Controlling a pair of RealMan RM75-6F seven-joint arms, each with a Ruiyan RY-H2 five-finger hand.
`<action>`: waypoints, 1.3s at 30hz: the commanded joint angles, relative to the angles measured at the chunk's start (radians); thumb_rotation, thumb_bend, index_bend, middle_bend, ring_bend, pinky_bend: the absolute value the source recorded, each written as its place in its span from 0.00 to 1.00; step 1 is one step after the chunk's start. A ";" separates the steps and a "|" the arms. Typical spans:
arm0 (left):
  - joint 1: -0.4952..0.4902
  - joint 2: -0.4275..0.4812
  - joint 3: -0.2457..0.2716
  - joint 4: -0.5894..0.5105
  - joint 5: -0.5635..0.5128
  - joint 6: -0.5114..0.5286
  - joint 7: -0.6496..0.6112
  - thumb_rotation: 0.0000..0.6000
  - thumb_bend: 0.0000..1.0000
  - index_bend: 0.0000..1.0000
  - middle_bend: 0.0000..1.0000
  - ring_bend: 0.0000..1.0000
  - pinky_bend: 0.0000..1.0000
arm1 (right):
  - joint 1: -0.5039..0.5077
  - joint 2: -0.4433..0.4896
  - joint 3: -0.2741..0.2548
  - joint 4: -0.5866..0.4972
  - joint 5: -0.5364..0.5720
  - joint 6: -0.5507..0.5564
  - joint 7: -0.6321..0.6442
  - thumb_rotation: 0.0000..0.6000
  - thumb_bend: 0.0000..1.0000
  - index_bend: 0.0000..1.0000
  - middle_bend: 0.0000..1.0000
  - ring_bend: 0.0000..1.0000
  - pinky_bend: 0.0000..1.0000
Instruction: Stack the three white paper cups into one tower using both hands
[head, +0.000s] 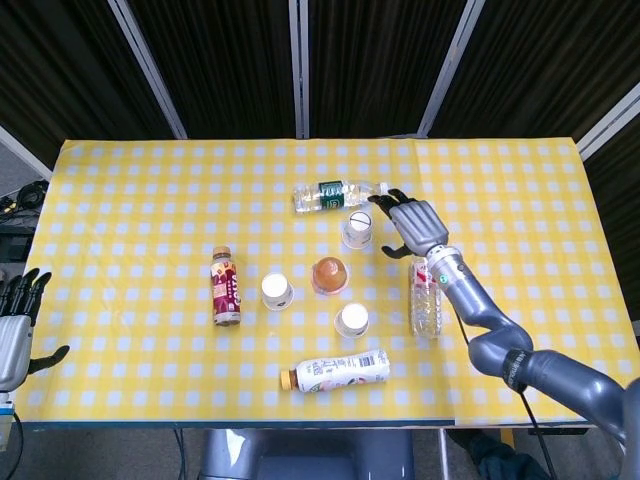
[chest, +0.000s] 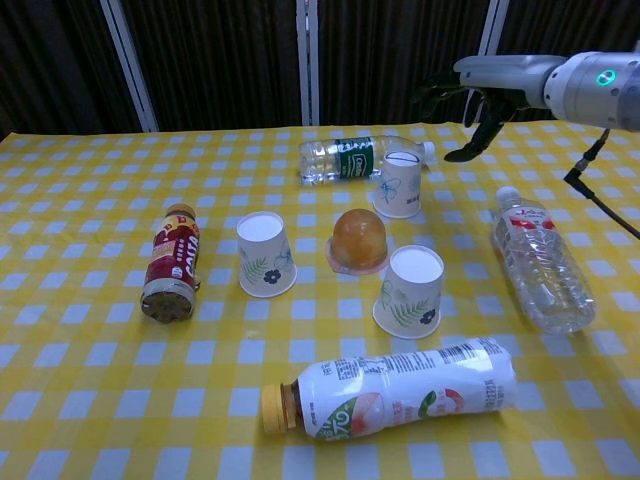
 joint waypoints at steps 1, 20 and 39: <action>-0.009 -0.006 -0.009 0.007 -0.029 -0.014 0.009 1.00 0.00 0.00 0.00 0.00 0.00 | 0.073 -0.096 0.008 0.114 0.062 -0.050 -0.046 1.00 0.17 0.17 0.20 0.10 0.32; -0.028 0.002 -0.032 0.025 -0.128 -0.035 0.002 1.00 0.00 0.00 0.00 0.00 0.00 | 0.201 -0.336 -0.011 0.512 0.077 -0.113 0.020 1.00 0.21 0.33 0.42 0.35 0.36; -0.031 0.027 -0.004 0.007 -0.073 -0.040 -0.056 1.00 0.00 0.00 0.00 0.00 0.00 | 0.068 0.035 -0.033 -0.153 -0.068 0.157 -0.036 1.00 0.25 0.40 0.46 0.39 0.38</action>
